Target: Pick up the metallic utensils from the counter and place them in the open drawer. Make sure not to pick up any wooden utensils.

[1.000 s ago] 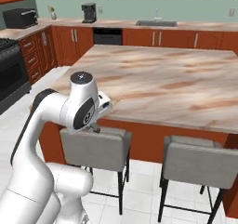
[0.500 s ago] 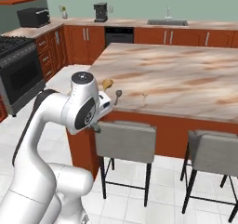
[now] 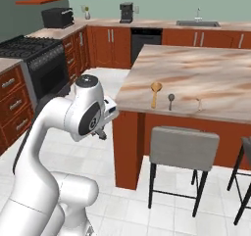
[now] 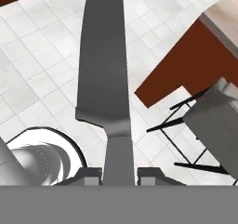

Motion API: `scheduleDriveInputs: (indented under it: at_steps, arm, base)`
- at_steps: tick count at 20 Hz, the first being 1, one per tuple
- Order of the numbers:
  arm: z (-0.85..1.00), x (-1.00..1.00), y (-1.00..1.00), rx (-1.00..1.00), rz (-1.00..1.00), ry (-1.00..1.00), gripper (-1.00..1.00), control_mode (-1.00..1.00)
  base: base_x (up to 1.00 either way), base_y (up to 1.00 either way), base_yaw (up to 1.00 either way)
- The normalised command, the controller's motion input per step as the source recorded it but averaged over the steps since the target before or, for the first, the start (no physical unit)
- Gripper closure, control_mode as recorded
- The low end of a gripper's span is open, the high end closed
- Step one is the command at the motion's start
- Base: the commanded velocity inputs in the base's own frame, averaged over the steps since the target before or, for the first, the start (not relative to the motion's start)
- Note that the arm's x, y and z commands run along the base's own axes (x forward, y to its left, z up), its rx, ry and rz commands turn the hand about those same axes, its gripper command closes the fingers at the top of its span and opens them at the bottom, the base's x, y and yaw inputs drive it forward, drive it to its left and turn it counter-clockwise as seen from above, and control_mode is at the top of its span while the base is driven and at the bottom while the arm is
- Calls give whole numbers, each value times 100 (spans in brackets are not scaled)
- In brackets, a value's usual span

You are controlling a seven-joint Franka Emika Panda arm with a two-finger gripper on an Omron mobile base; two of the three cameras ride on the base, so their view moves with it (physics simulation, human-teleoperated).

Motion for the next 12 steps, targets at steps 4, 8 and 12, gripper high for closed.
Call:
scheduleDriveInputs:
  at_steps: [4,8,12]
  arm:
    - [0,0,0,0,0,0,100,100]
    - [0,0,0,0,0,0,100,100]
    - [0,0,0,0,0,0,100,100]
  base:
    - [-8,82,3]
    - [3,91,2]
    - [21,77,1]
